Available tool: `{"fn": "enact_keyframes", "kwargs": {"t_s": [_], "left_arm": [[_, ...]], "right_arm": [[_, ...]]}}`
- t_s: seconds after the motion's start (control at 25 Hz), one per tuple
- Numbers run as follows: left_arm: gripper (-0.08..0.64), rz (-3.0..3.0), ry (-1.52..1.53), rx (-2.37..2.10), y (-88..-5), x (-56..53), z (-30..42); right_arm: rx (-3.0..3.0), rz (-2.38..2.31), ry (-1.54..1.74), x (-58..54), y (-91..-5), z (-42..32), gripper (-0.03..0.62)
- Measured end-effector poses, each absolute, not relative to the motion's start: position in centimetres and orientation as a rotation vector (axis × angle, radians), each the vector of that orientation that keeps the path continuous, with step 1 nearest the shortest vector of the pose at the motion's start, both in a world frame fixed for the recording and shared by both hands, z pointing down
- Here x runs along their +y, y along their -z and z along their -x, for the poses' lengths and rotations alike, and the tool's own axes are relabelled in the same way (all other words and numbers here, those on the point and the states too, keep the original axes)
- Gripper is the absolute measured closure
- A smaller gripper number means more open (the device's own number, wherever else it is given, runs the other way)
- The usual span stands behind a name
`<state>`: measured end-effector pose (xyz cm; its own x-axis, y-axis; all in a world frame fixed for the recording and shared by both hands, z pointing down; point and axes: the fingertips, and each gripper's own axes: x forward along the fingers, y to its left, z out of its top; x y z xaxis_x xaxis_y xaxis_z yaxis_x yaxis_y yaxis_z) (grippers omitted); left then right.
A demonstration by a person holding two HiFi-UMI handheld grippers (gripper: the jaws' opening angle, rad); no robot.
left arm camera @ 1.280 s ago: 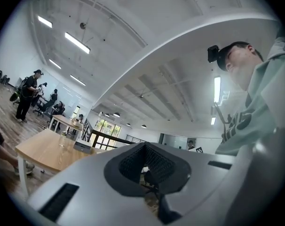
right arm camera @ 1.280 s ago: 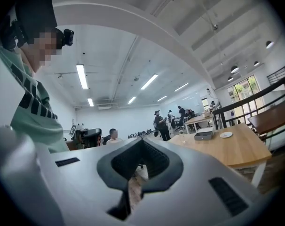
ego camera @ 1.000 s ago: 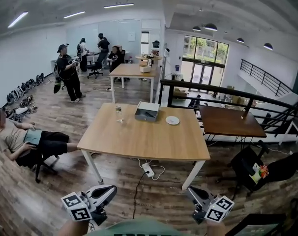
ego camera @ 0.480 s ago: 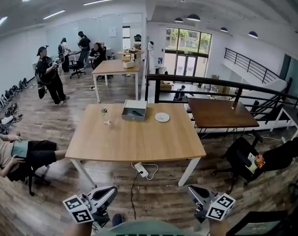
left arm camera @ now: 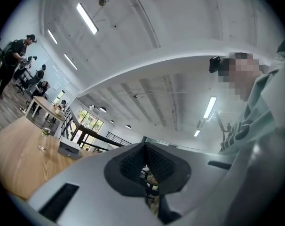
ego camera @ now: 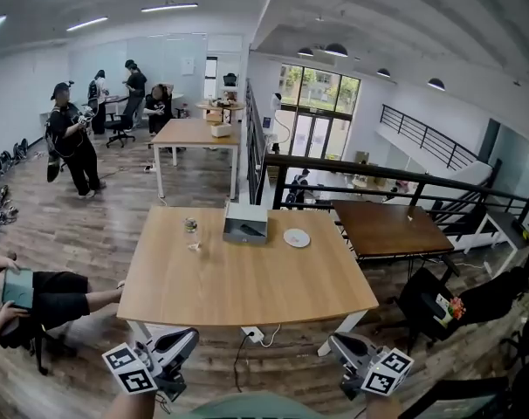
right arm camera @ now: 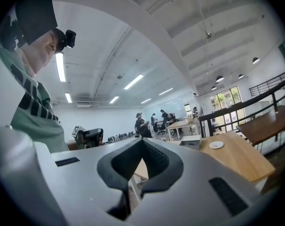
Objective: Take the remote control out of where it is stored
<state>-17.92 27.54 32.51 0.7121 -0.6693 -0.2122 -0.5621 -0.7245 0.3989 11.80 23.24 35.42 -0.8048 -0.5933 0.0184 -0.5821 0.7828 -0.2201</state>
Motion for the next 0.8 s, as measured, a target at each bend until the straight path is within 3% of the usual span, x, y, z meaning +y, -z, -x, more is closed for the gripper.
{"fn": "enact_keyframes", "kwargs": {"t_s": [0.4, 0.8], "left_arm": [[0.569, -2.553, 0.531, -1.051, -34.9, 24.1, 30.3], [0.569, -2.45, 0.504, -1.195, -37.5, 21.9, 34.1]], "right_arm": [[3.021, 0.865, 0.336, 17.7, -35.5, 1.4, 0.597], [3.1, 0.713, 0.365, 12.0, -36.0, 6.1, 0.597]]}}
